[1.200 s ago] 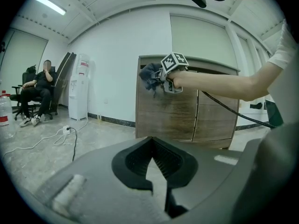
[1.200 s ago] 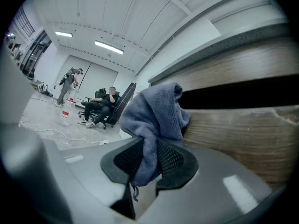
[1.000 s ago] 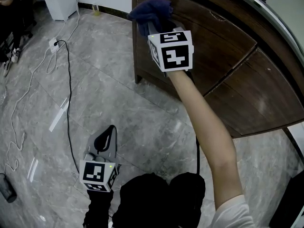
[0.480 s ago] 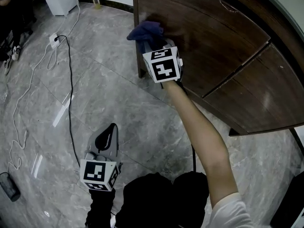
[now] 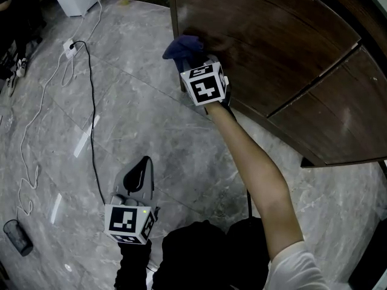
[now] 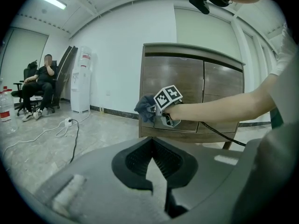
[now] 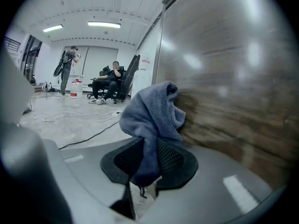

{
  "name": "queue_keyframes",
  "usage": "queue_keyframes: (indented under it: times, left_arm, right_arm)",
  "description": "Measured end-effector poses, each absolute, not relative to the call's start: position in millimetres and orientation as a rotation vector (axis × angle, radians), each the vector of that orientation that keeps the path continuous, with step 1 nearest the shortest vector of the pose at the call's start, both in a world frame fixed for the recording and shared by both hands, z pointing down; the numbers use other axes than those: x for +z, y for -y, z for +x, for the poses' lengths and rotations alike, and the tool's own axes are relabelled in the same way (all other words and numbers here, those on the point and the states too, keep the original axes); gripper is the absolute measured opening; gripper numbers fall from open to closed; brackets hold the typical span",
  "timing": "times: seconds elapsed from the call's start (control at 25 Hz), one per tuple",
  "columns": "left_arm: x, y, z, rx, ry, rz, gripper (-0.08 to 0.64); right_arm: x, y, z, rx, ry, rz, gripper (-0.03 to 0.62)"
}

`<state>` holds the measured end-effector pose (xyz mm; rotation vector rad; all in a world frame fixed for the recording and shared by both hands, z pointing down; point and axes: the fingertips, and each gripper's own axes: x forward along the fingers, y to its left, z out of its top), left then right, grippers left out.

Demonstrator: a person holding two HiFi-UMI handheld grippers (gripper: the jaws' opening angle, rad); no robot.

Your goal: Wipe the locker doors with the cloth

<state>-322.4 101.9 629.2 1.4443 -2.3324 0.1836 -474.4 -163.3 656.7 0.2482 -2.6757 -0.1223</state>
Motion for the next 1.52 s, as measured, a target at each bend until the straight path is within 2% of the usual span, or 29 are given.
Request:
queue_keyframes:
  times: [0.44, 0.64, 0.88, 1.08, 1.52]
  left_arm:
    - [642, -117, -321, 0.209, 2.312, 1.392, 0.0]
    - [642, -110, -319, 0.228, 2.305, 1.397, 0.0]
    - [623, -86, -309, 0.231, 2.317, 1.42, 0.001]
    - [574, -69, -293, 0.253, 2.342, 1.432, 0.0]
    - [342, -36, -222, 0.361, 2.303, 1.479, 0.0]
  right_arm:
    - [744, 158, -473, -0.027, 2.557, 0.213, 0.087]
    - [745, 152, -470, -0.071, 2.556, 0.147, 0.086]
    - [688, 121, -446, -0.007, 2.673, -0.024, 0.086]
    - [620, 86, -406, 0.042, 2.725, -0.184, 0.086]
    - [392, 57, -223, 0.278, 2.76, -0.2, 0.086]
